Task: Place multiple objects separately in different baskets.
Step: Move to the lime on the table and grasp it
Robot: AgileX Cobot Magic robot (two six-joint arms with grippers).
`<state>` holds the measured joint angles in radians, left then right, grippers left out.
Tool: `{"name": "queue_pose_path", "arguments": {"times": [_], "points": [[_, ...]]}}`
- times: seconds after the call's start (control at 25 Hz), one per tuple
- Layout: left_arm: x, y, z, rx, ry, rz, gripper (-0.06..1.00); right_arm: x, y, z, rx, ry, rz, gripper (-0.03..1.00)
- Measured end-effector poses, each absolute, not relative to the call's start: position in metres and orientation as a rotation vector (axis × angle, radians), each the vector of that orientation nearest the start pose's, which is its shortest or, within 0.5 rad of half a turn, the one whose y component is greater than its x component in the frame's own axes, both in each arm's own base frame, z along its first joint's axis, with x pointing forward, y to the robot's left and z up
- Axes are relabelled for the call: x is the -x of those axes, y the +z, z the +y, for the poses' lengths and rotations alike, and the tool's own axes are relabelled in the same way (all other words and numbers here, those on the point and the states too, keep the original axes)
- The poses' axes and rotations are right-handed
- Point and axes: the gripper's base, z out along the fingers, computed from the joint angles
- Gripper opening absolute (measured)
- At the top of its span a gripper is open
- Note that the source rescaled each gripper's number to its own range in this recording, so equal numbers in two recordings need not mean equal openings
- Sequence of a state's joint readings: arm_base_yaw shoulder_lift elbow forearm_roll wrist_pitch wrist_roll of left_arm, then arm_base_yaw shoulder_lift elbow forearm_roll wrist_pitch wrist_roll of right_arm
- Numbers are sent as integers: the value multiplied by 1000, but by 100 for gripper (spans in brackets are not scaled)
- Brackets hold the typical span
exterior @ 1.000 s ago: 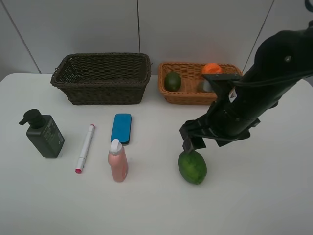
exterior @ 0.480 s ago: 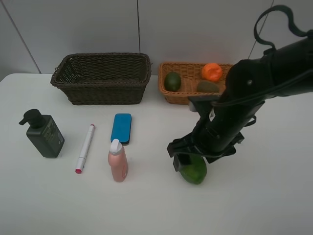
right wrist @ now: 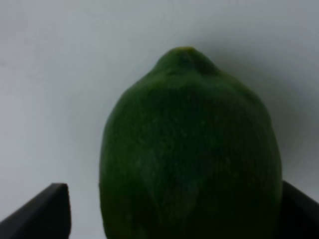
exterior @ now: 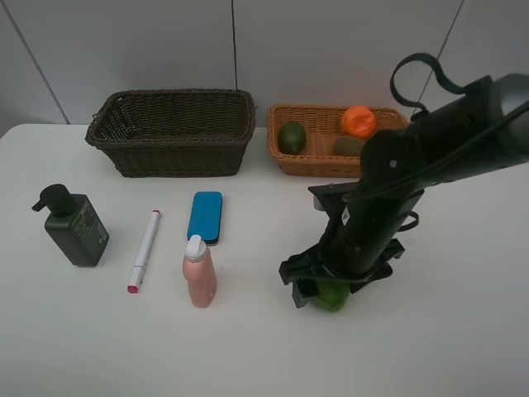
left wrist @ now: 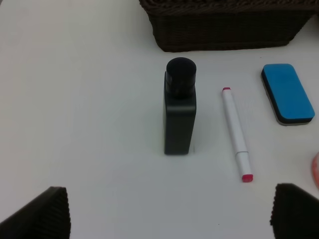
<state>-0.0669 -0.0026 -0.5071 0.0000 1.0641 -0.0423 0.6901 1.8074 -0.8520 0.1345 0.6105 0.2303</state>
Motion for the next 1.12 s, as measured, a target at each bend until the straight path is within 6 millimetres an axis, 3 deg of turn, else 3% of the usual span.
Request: {"name": "queue_pose_path", "arguments": {"times": [0.36,0.8,0.84,0.96,1.12], "points": [[6,279,0,-25,-69,2039,100,-222,107,192,544,161,3054,100],[6,279,0,-25,-69,2039,100,-223,106,193,542,163,3048,97],[6,279,0,-25,-69,2039,100,-223,106,193,542,163,3048,90],[6,279,0,-25,-69,2039,100,-223,106,193,541,164,3049,28],[6,279,0,-25,-69,2039,100,-223,106,193,537,168,3050,29]]}}
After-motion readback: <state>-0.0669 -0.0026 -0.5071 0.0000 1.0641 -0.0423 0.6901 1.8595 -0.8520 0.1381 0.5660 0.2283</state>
